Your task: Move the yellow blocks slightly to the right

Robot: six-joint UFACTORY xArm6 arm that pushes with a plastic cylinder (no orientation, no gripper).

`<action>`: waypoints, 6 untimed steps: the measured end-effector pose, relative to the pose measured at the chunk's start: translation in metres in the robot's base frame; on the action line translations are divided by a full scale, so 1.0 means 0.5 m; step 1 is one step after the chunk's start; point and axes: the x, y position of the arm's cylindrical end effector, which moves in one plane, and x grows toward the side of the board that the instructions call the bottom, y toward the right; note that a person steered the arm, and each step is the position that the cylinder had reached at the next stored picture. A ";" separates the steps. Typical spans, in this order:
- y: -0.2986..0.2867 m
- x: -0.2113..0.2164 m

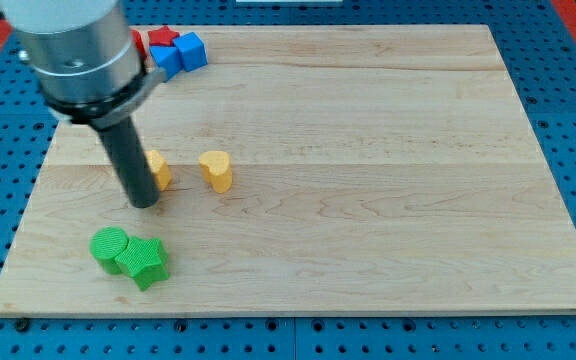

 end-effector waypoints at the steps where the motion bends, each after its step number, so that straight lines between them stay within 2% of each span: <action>1: -0.060 -0.036; 3: 0.205 -0.052; 4: 0.031 -0.136; 5: 0.003 -0.201; 6: 0.168 -0.182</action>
